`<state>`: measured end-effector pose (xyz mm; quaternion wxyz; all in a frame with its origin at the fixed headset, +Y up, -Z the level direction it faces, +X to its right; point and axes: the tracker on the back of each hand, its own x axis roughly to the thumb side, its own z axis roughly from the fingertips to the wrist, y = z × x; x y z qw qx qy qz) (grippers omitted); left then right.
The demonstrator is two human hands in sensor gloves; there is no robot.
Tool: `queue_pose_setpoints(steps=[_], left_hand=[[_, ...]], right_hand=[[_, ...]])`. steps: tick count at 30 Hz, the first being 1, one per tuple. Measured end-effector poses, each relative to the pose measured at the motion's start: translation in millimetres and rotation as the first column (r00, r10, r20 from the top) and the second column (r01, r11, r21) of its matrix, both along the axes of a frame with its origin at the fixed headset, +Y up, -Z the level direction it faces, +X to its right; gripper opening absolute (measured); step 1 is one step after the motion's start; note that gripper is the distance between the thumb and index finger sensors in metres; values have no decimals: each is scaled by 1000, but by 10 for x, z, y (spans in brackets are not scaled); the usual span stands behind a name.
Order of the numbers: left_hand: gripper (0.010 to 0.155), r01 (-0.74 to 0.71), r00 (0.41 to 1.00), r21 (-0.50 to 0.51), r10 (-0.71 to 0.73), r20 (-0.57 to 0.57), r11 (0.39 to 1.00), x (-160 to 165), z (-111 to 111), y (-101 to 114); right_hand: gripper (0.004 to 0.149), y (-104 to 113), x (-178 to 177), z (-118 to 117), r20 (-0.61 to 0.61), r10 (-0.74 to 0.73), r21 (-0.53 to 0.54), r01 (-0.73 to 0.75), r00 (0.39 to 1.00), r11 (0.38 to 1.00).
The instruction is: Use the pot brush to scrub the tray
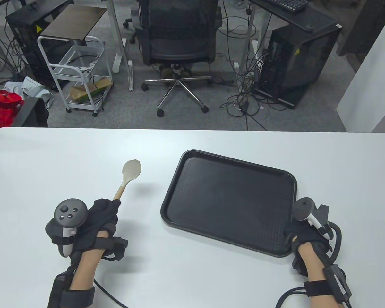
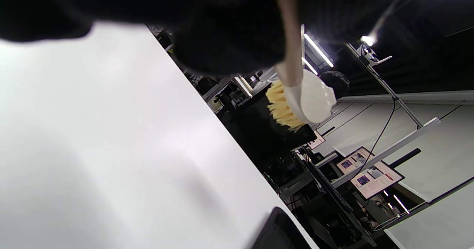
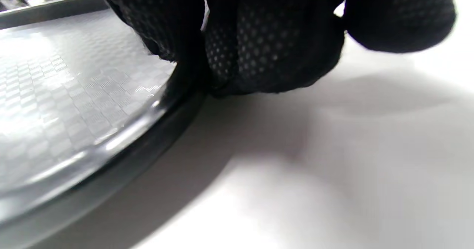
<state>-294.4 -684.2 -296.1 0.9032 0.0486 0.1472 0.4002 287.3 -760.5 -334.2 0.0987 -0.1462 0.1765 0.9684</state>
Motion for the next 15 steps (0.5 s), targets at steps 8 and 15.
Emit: queue_pose_setpoints(steps=[8,15], left_hand=[[59,15,999,-29,-14,43,999,74,-13,-26],[59,20,993,-50,-14,115,999,293,-40,-18]], right_hand=[[62,-11,-485,-9,-117,45,104,-33,992,994],[59,-23,-627,-29,-157,55,161,-29,986,986]])
